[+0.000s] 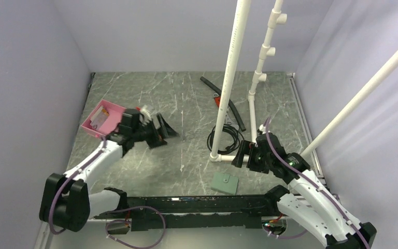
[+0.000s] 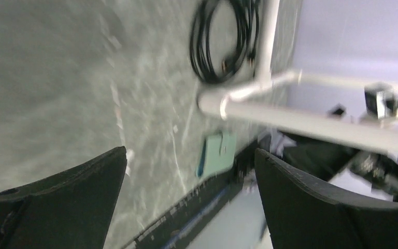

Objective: Put the credit cards into the card holder
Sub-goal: Move the card holder to the center of the board.

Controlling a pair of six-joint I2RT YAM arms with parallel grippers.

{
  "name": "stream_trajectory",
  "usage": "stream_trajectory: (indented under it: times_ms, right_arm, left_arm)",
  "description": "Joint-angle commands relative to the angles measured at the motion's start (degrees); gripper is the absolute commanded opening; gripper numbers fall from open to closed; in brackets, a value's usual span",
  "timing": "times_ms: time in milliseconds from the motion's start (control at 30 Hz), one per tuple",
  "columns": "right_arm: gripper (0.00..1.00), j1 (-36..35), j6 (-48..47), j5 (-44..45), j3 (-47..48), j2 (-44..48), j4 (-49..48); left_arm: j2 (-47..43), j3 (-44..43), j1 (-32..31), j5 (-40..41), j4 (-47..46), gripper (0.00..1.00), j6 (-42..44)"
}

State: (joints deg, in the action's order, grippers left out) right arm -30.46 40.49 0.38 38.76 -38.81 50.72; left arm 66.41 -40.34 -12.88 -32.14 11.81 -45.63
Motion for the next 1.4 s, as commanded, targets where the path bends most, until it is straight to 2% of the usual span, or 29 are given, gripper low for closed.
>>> stream_trajectory:
  times_ms: [0, 167, 333, 500, 600, 667, 733, 833, 900, 1067, 1233, 1333, 1367]
  right_arm:
    - [0.91, 0.14, 7.03, -11.78, -5.82, 1.52, -7.97]
    - [0.82, 0.14, 11.56, -12.63, -11.94, 4.21, -10.70]
    - [0.69, 0.14, 14.33, -13.62, -18.46, 3.83, -16.31]
    - [0.63, 0.05, 12.96, -12.95, -20.24, 3.37, -15.04]
    - [0.59, 0.05, 12.96, -15.62, -22.14, 3.89, -17.36]
    - [0.49, 0.05, 13.74, -18.75, -24.29, 3.60, -21.16]
    - [0.42, -0.36, 15.87, -22.45, -26.07, 3.21, -26.24]
    - [0.39, -1.55, 21.16, -23.76, -28.37, 3.43, -36.94]
    - [0.38, -2.40, 24.06, -22.38, -28.89, 2.35, -42.66]
    - [0.38, -4.24, 28.11, -21.27, -29.30, -6.27, -57.61]
    - [0.38, -6.68, 27.85, -20.90, -28.10, -12.72, -60.91]
    - [0.38, -6.72, 26.84, -19.08, -27.42, -11.26, -57.36]
    - [0.38, -6.72, 25.89, -18.19, -26.74, -10.53, -54.71]
  left_arm:
    - [2.40, 4.93, -14.66, 0.11, -14.50, 0.97, -9.15]
    - [10.39, 6.91, -28.30, 5.61, -23.13, 0.89, -13.53]
    - [22.42, 4.87, -35.27, 5.61, -30.78, 0.72, -16.94]
    - [29.25, 4.01, -36.87, 2.15, -36.81, 0.67, -19.98]
    - [31.29, 4.20, -37.41, 0.96, -39.31, 0.65, -21.36]
    - [32.24, 4.55, -37.74, 0.80, -40.61, 0.62, -22.43]
    - [32.20, 6.07, -37.82, 1.32, -41.29, 0.59, -24.12]
    - [30.00, 7.97, -37.65, 3.53, -40.35, 0.57, -24.88]
    - [27.97, 8.03, -37.59, 5.09, -36.38, 0.57, -24.39]
    - [23.50, 8.40, -36.35, 8.36, -30.19, 0.54, -22.28]
    - [23.18, 8.08, -33.28, 7.67, -27.62, 0.35, -20.52]
    - [23.98, 7.02, -32.19, 7.94, -25.91, 0.17, -19.41]
    - [24.46, 6.44, -31.77, 7.70, -25.31, 0.07, -18.80]
